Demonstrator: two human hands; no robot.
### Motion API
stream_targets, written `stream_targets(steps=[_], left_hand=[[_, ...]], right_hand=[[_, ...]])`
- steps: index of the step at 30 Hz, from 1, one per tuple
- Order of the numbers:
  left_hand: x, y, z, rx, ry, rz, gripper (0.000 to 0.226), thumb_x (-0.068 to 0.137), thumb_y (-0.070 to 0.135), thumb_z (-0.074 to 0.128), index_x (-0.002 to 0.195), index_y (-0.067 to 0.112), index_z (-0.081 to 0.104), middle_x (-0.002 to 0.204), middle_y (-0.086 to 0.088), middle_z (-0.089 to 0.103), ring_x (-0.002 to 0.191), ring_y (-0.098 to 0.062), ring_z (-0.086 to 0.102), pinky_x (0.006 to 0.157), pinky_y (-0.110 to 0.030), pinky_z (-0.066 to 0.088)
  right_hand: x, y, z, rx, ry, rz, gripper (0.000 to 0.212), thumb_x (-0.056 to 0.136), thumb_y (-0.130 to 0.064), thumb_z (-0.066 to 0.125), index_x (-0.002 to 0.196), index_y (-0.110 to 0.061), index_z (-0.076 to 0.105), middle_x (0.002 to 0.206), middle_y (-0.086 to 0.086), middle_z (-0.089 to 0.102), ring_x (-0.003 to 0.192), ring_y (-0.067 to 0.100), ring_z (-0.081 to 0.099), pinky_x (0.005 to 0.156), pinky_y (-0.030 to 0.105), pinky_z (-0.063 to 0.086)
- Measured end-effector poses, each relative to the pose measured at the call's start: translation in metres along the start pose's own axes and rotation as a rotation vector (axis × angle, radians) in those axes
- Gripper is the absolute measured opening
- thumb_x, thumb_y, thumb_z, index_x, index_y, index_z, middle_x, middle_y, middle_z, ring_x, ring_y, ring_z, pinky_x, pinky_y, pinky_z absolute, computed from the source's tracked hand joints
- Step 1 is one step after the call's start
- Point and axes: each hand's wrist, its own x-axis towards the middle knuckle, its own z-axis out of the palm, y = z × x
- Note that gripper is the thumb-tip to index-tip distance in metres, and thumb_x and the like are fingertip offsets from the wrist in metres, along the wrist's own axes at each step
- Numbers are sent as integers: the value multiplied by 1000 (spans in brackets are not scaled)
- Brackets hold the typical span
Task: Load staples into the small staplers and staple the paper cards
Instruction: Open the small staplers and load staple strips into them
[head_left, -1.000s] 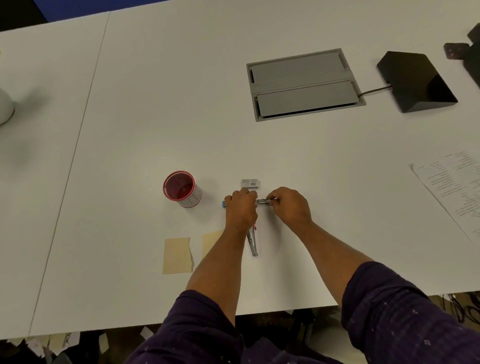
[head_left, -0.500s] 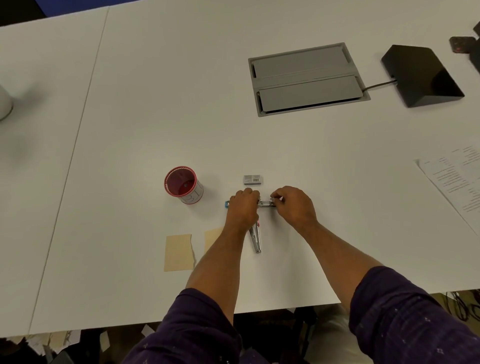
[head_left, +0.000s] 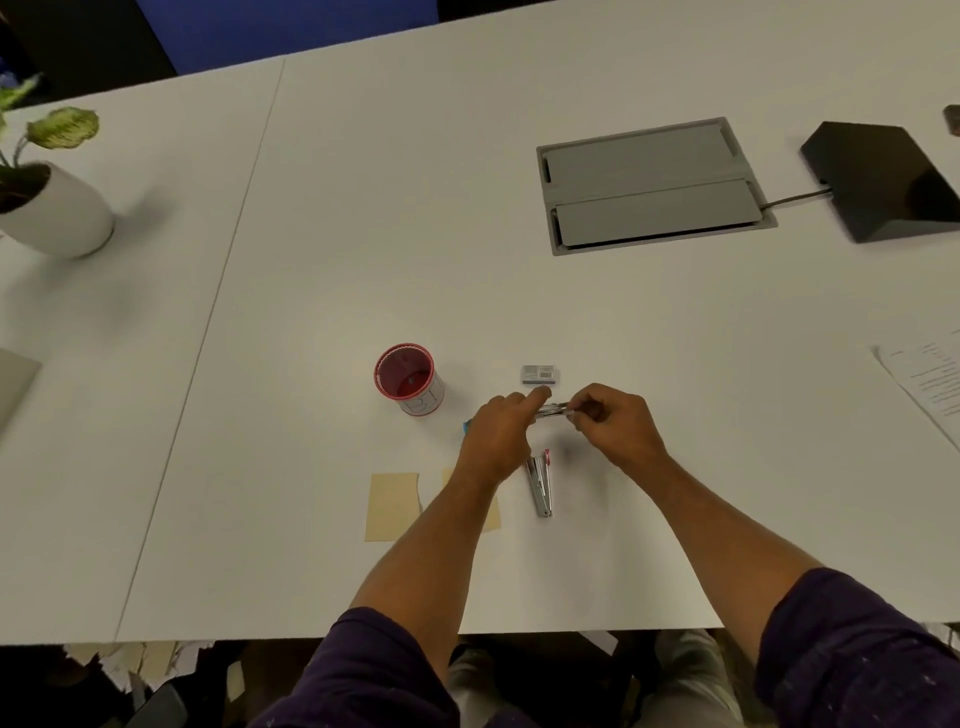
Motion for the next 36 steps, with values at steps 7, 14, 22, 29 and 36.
stream_targets(steps=[7,14,22,29,36], left_hand=[[3,10,-23,43,54,-1,36,84,-1,63,102,22,42,81,0,63,67,-22,48,50,-29,27],[6,13,-42,49,90,19,35,85,0,63,105,21,45,85,-4,66,69,-20,47,53,-30,36],[1,14,-47,45,120,9,28,88,1,62,104,19,46,85,-5,65,70,-19,46,55,-27,30],[-10,15,-46,18,123,21,26,91,6,64,105,18,47,84,-5,66,70,-21,50,51,-30,40],[-14,20,-54,-27,185,32,32,92,13,69,102,24,40,69,2,50,61,-19,46,45,-32,41]], right_hand=[[1,-29,-9,407,12,123,12,86,5,75,92,-6,74,82,17,74,76,37,74,69,33,60],[11,-48,-14,285,-56,112,15,88,5,72,95,-6,79,90,10,79,79,25,78,79,34,63],[12,-60,-15,263,-142,180,20,85,5,75,95,-12,80,92,10,79,87,23,78,89,35,60],[3,-67,-19,134,-138,162,20,79,-6,84,91,-21,81,81,4,78,84,26,75,79,31,59],[0,-75,-35,43,-134,69,16,87,-15,80,102,-16,80,80,-2,79,78,11,75,72,29,58]])
